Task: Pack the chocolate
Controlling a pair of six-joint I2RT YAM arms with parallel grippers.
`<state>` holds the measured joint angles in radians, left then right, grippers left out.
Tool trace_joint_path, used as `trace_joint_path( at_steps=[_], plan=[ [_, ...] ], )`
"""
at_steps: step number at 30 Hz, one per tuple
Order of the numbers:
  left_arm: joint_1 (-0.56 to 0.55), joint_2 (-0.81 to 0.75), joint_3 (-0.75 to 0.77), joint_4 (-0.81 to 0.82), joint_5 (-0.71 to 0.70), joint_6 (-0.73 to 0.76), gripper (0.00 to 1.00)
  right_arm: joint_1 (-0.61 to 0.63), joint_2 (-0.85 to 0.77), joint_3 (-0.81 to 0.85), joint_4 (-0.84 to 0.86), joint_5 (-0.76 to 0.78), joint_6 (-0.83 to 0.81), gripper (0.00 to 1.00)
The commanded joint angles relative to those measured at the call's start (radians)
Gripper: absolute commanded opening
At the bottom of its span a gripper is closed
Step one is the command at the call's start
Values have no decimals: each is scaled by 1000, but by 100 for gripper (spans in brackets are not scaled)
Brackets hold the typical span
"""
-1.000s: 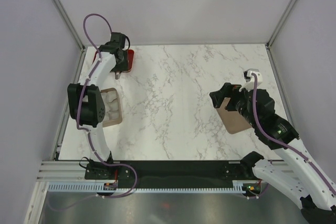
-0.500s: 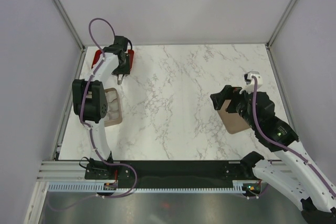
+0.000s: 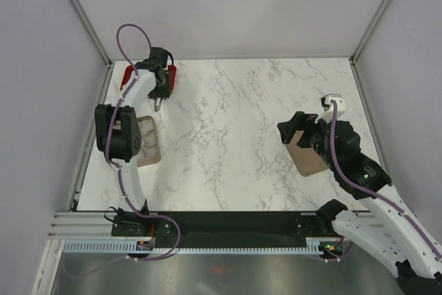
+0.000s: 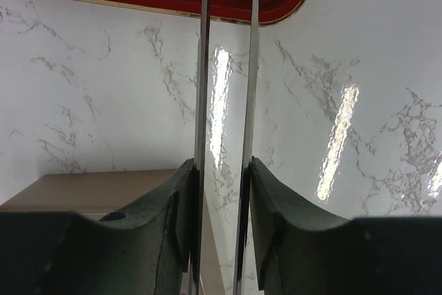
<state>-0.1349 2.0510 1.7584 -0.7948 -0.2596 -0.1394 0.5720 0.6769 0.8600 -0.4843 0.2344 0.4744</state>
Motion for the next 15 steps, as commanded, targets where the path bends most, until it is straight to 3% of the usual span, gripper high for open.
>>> trace_joint_path(
  at_steps=[1,15],
  plan=[
    [4,-61,-3,14,3,21,41,3,0,-4,33,20,-11,98],
    [6,-186,23,-86,-10,8,36,2,-16,7,27,-3,-14,98]
  ],
)
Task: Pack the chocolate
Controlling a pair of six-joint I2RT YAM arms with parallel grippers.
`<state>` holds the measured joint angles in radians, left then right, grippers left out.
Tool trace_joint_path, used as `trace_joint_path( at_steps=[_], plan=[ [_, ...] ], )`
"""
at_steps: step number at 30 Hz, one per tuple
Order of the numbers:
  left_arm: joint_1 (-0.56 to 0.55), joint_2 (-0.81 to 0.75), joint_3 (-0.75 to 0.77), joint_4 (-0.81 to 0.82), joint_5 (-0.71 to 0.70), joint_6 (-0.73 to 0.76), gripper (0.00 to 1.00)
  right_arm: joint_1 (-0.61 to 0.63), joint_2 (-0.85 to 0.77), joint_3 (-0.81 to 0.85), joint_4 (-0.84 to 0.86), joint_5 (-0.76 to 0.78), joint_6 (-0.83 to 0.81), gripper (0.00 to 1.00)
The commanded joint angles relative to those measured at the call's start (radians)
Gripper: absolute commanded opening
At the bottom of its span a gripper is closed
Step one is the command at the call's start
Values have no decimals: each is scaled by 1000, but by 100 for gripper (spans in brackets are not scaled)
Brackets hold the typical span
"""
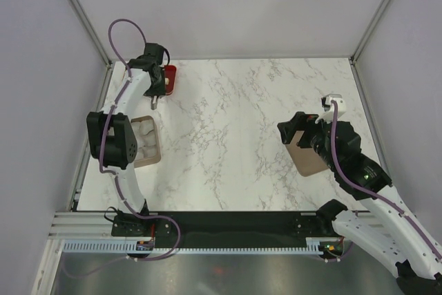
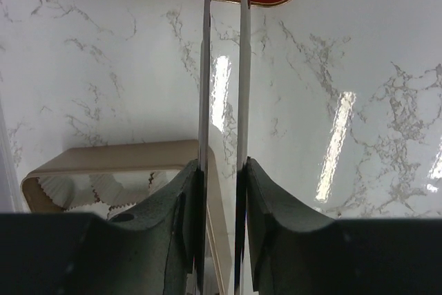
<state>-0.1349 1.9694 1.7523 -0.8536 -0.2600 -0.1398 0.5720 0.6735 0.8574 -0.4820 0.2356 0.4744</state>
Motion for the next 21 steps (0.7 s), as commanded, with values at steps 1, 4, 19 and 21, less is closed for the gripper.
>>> trace_joint_path(
  at_steps=[1,4,19,21],
  plan=[
    [4,-119,27,-35,-8,6,36,3,-11,11,25,-5,-16,98],
    [4,-187,12,-73,5,-1,36,3,-12,14,25,-15,-14,98],
    [4,-559,-287,-243,8,-93,35,3,-22,19,3,-90,-33,98],
    [4,-596,-330,-257,22,-112,35,2,-17,22,0,-104,-36,98]
  ],
)
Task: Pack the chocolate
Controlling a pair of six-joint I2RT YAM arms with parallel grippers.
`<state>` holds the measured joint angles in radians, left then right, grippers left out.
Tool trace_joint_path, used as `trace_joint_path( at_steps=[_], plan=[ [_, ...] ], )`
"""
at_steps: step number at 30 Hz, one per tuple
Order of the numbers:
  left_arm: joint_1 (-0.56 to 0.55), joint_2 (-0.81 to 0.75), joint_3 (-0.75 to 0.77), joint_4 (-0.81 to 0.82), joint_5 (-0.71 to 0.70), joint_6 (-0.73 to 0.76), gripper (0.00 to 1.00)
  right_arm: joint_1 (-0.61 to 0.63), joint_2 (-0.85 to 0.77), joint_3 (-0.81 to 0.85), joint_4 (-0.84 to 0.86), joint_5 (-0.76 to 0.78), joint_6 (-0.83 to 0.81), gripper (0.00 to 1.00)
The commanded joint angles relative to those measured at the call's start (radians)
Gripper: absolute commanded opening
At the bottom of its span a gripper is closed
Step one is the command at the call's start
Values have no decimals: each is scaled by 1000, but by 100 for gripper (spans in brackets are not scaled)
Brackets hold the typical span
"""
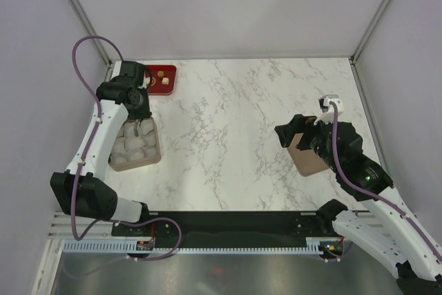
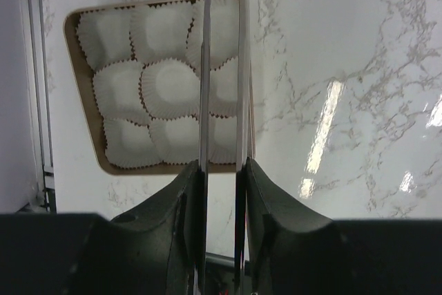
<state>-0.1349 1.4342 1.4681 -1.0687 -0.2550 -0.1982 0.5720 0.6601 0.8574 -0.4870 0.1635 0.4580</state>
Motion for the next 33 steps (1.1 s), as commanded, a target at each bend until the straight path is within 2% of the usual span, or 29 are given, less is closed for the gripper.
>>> trace_joint_path(
  at_steps=[1,9,25,26,33],
  plan=[
    [4,-72,-60,-53,19,-58,35,3,-4,26,5,-33,-21,98],
    [3,-120,-141,-74,11,-87,35,2,-1,37,-13,-45,-39,98],
    [4,-66,-213,-74,11,-87,35,3,-16,52,-51,-22,-59,98],
    [3,-64,-213,11,-6,-133,37,2,-14,54,-55,-19,-65,98],
    [4,-49,-230,41,-20,-126,39,2,-11,78,-68,-5,-74,98]
  ],
)
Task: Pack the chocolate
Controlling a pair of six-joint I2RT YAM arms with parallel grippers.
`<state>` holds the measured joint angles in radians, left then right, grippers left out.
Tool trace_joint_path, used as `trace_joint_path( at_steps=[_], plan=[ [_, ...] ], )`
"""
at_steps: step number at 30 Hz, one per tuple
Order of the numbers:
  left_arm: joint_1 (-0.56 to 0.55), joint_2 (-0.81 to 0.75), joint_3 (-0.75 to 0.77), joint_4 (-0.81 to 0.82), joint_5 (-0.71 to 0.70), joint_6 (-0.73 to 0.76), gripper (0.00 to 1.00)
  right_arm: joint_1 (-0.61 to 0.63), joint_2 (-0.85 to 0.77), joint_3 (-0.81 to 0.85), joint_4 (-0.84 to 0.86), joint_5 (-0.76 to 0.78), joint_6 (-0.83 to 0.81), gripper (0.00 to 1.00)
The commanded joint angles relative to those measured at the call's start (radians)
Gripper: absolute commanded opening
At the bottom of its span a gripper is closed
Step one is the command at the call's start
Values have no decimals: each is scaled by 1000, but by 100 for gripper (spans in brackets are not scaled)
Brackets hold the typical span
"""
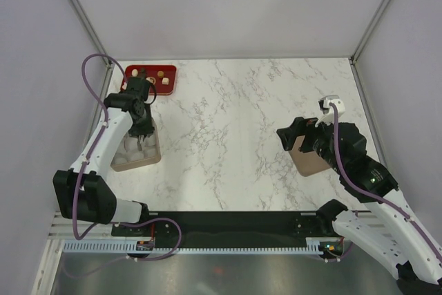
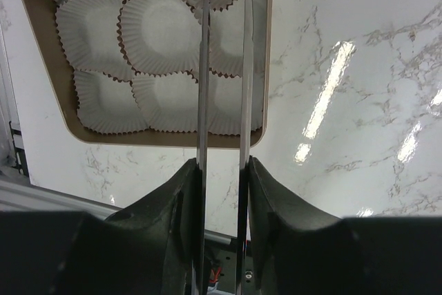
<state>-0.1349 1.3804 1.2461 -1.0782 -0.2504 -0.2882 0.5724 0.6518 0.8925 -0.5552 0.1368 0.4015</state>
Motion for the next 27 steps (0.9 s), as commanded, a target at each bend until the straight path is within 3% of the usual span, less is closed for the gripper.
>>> trace_joint_path(
  at_steps=[1,16,23,27],
  plan=[
    [4,8,-10,55,-23,-35,39,1,-3,43,0,21,-18,98],
    [4,11,22,40,-75,-29,49,3,-1,54,-6,17,-9,98],
    [3,-18,111,0,-79,-23,49,1,-11,56,-11,11,0,98],
    [1,-35,186,-9,-15,-5,49,1,-12,56,-14,6,2,98]
  ],
)
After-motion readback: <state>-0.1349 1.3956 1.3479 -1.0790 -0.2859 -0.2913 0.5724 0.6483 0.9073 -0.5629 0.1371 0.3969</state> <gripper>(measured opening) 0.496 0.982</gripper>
